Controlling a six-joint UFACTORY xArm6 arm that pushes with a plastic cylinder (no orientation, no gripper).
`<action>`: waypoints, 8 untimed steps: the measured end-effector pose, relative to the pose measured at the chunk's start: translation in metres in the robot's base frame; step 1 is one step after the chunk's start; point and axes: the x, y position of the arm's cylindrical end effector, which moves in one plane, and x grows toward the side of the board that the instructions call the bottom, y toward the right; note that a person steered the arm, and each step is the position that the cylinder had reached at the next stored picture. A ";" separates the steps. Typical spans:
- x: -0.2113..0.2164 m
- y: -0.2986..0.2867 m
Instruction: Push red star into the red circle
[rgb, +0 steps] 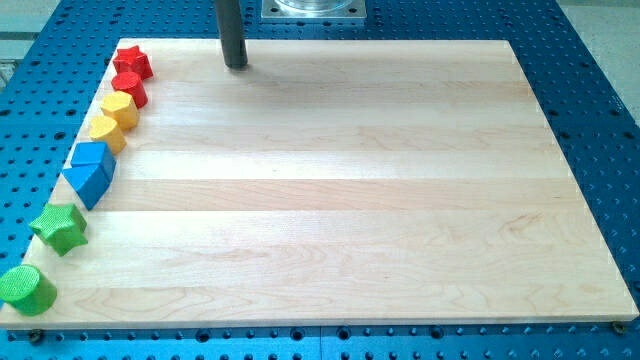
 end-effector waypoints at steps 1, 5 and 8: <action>0.000 0.000; -0.047 -0.032; -0.011 -0.159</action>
